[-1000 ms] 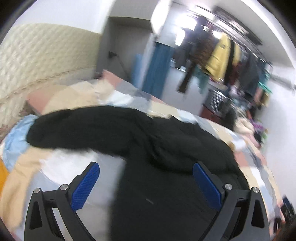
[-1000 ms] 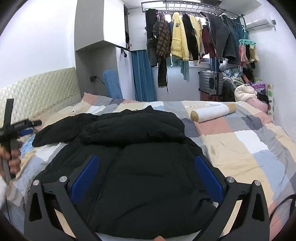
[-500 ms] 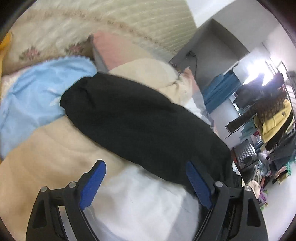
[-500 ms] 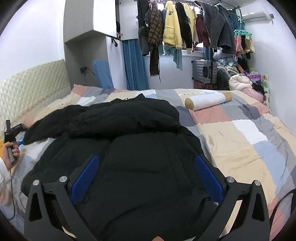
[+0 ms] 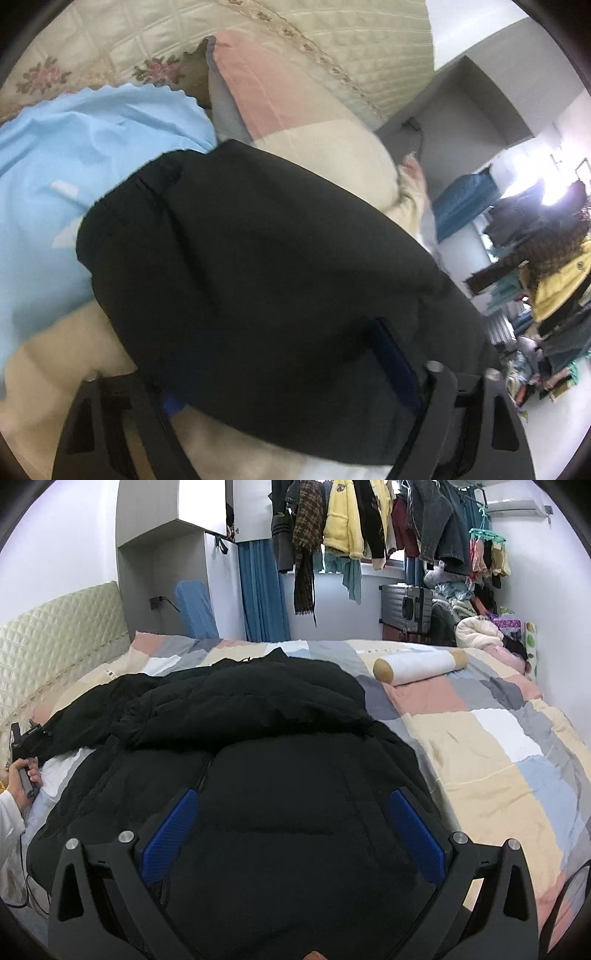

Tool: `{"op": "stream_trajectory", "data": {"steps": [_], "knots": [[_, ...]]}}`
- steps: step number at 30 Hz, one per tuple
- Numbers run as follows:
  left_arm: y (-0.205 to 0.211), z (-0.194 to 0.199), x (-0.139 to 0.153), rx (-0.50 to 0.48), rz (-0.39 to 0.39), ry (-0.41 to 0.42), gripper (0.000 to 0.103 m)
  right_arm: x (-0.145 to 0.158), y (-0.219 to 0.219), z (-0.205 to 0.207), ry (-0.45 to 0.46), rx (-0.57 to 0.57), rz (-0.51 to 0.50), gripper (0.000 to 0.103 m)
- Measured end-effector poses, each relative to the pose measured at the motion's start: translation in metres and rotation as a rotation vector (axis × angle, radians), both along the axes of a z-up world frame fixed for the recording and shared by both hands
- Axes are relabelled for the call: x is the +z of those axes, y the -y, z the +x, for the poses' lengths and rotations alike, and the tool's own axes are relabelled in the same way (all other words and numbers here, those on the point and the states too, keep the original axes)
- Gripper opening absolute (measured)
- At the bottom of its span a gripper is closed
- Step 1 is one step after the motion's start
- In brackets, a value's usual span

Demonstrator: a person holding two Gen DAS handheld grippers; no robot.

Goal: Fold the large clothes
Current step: 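Move the left tool to the other sleeve cuff and grasp it, then lift the sleeve with the left gripper and fold it over the jacket body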

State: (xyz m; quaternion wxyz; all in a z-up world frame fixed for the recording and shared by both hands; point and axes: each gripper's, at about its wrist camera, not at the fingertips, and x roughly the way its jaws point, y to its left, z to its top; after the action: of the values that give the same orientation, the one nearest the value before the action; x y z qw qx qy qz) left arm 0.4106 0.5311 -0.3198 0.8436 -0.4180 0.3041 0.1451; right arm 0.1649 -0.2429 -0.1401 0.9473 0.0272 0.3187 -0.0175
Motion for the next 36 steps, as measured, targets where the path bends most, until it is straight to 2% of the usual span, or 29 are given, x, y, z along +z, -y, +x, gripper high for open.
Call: {"op": "stream_trajectory", "data": {"steps": [2, 4, 5, 7, 10, 19, 24, 28, 33, 36], "knots": [[-0.002, 0.002, 0.000, 0.014, 0.003, 0.001, 0.068, -0.001, -0.003, 0.003, -0.011, 0.000, -0.014, 0.103], [-0.002, 0.001, 0.003, 0.011, -0.003, 0.002, 0.050, -0.002, -0.004, 0.004, -0.021, 0.003, -0.011, 0.103], [-0.002, 0.001, 0.006, 0.003, -0.003, 0.004, 0.044, -0.002, -0.003, 0.005, -0.028, 0.004, 0.001, 0.103], [-0.001, 0.000, 0.017, 0.003, 0.022, 0.008, 0.023, -0.002, -0.003, 0.004, -0.031, 0.003, 0.011, 0.103], [0.008, -0.011, 0.045, 0.010, 0.099, 0.014, 0.012, 0.002, -0.003, 0.001, -0.021, 0.010, 0.008, 0.103], [0.055, -0.028, 0.165, -0.009, 0.298, 0.075, 0.009, 0.014, 0.003, -0.015, 0.019, 0.047, 0.031, 0.103], [0.100, -0.037, 0.243, -0.040, 0.417, 0.113, 0.009, 0.027, 0.006, -0.023, 0.071, 0.099, 0.035, 0.103], [0.154, -0.038, 0.292, -0.091, 0.536, 0.114, 0.009, 0.035, 0.012, -0.030, 0.109, 0.123, 0.028, 0.103], [0.223, -0.046, 0.341, -0.134, 0.564, 0.177, 0.009, 0.037, 0.026, -0.035, 0.137, 0.132, 0.012, 0.103], [0.268, -0.046, 0.366, -0.172, 0.625, 0.188, 0.009, 0.038, 0.038, -0.035, 0.134, 0.121, 0.036, 0.103]]}}
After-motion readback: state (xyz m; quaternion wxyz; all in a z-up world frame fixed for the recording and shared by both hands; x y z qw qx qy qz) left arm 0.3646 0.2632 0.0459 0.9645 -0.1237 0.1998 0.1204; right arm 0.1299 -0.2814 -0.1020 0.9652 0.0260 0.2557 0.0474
